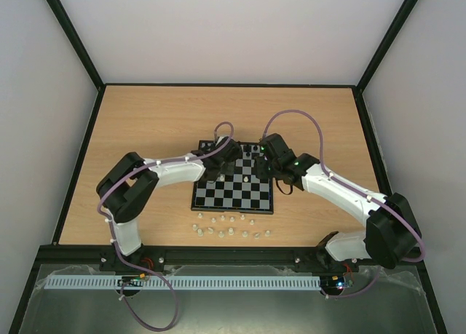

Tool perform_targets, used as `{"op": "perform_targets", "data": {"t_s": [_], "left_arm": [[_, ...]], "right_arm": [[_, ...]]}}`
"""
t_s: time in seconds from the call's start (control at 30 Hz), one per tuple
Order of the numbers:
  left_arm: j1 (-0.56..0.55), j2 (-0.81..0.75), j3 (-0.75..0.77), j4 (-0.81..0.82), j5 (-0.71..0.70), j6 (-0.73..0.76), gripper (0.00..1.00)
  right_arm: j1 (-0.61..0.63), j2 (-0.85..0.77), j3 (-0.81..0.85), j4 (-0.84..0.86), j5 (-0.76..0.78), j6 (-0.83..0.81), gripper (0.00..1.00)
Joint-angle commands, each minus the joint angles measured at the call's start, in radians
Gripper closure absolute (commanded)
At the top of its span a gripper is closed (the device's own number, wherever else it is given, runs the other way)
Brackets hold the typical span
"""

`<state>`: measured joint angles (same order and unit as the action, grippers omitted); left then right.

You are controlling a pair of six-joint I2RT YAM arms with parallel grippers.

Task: Set up the chess pieces on the board
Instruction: Pick up the chess piece from the chessboard, then place the chess piece on the chessboard.

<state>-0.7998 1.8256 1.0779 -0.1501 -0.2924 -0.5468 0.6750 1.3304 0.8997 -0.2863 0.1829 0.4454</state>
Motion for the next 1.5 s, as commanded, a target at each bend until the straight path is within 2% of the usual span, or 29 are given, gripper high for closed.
{"op": "perform_targets", "data": {"t_s": [0.0, 0.43, 1.47], "left_arm": [[0.007, 0.033, 0.084, -0.028, -0.033, 0.013, 0.98], [0.024, 0.134, 0.206, -0.049, -0.033, 0.028, 0.98], [0.047, 0.220, 0.262, -0.051, -0.024, 0.035, 0.95]], "right_arm": [[-0.003, -0.013, -0.017, -0.005, 0.000, 0.000, 0.51], [-0.003, -0.020, -0.020, -0.006, 0.005, 0.001, 0.51], [-0.003, -0.023, -0.027, -0.001, -0.014, 0.001, 0.51]]}}
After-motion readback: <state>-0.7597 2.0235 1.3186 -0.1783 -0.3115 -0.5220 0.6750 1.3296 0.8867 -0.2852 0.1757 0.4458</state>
